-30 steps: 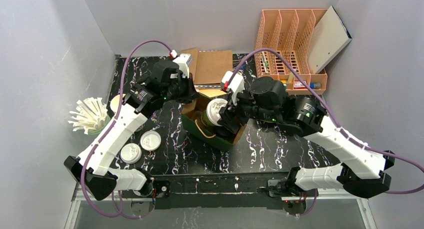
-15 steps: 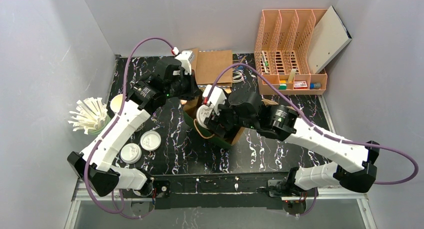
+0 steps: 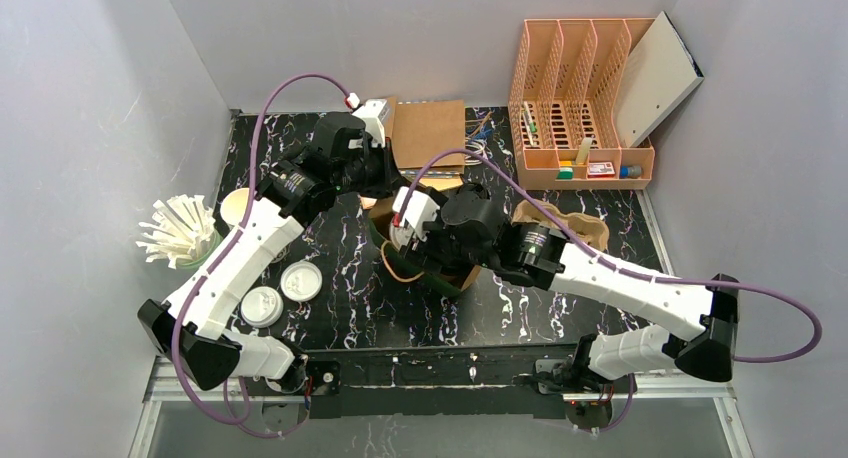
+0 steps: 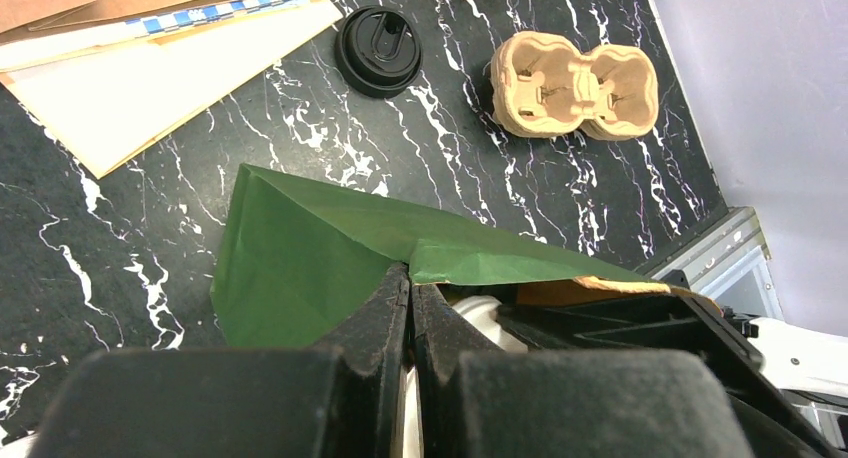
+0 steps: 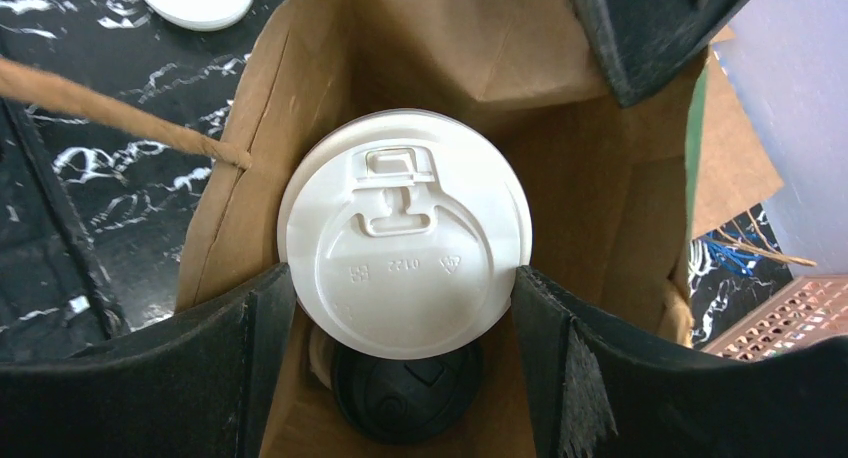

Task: Pack the takeout coffee
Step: Place the coffee cup on the cup tray.

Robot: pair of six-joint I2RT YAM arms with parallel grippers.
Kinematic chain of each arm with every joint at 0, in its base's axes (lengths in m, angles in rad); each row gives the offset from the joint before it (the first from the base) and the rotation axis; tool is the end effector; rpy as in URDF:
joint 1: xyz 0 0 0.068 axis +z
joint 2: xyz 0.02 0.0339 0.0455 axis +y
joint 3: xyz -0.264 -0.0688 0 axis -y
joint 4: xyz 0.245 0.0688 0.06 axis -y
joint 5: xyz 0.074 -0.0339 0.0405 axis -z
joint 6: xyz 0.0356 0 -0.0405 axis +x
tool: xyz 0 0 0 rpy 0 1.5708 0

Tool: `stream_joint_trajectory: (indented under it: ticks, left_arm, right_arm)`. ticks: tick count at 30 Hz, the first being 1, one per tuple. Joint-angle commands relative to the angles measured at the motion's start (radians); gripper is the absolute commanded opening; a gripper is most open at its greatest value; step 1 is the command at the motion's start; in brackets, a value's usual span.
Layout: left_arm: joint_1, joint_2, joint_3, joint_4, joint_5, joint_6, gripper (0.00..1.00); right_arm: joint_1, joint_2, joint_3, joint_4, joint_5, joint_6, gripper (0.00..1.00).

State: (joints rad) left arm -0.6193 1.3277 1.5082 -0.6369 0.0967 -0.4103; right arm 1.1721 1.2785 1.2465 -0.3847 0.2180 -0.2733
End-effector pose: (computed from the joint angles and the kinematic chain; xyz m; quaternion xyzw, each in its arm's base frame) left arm 0.2300 -0.1682 0.4245 0.1138 0.8405 -0.2958 0.4395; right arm 0.1197 0.2644 0.3744 -0.5065 0.6641 0.1535 0.5281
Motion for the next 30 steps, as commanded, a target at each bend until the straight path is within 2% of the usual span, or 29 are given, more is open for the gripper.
stream_joint_trajectory:
  ticks: [1, 12, 20, 30]
  left_arm:
    - [-0.006, -0.032, 0.038, 0.021, 0.034, -0.018, 0.0]
    - [-0.019, -0.045, 0.023, 0.064, 0.065, -0.019, 0.0]
    - [-0.026, -0.064, 0.017, 0.093, 0.073, -0.037, 0.0]
    - [-0.034, -0.079, 0.007, 0.085, 0.065, -0.049, 0.0]
  right_arm:
    - [0.004, -0.006, -0.039, 0.103, 0.048, -0.043, 0.46]
    - [0.004, -0.022, -0.201, 0.332, 0.116, -0.179, 0.46]
    - [0.004, -0.045, -0.256, 0.368, 0.077, -0.129, 0.46]
    - [0.003, -0.099, -0.331, 0.348, 0.113, -0.102, 0.46]
